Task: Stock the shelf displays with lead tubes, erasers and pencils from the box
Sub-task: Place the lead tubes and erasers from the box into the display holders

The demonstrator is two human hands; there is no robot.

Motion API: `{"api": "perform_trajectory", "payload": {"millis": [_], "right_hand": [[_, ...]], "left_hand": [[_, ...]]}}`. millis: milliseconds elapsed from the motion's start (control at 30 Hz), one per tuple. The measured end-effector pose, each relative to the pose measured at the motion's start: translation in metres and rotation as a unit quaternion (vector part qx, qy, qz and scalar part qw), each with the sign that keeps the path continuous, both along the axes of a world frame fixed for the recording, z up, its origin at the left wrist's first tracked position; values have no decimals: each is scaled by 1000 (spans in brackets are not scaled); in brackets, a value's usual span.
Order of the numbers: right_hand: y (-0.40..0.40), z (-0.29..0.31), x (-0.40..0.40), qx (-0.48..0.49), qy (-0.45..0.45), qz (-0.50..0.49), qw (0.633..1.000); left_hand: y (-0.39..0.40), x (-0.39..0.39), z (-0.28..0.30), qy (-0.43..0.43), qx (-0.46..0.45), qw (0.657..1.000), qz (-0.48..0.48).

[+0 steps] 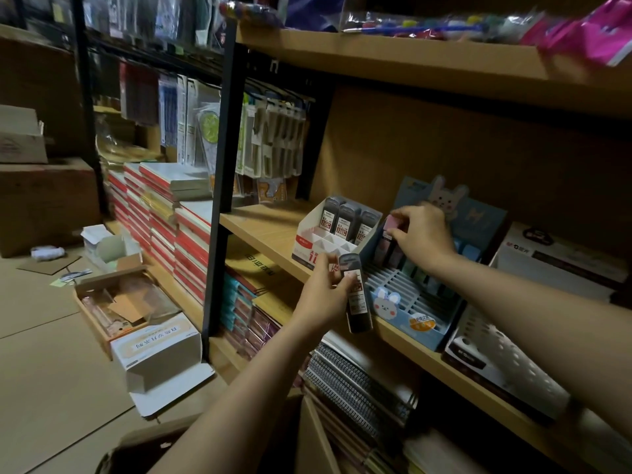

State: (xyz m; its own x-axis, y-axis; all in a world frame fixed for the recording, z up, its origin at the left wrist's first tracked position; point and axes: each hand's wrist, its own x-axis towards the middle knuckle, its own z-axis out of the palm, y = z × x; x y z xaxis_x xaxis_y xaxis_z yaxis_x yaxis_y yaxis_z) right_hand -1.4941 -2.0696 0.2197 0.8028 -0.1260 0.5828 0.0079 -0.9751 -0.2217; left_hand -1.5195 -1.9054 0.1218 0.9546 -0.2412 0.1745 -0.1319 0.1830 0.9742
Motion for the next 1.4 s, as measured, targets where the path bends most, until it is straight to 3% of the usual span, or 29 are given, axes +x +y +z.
{"api": "perform_trajectory", "payload": {"millis": [133,267,400,500,600,733,800,1400], "right_hand": [[4,4,-24,48,-70,79,993],[20,4,-47,113,81,205,969],[27,12,-51,68,100,196,973],[24,30,-47,93,108,191,971],[13,59,-36,112,16,143,983],[8,74,-17,126,-39,76,988],[11,71,-6,126,-38,43,990],[22,26,36,14,33,9,999]], "left_hand": [[6,-2,8,-31,-36,998,31],[4,-4,18,-59,-41,997,30],[3,-6,25,-110,-7,994,23],[3,-1,25,-236,136,953,133],[6,8,23,-294,273,883,246],[10,21,10,-318,453,813,183],[11,26,3,-301,506,797,136],[11,23,-5,-320,444,826,136]]}}
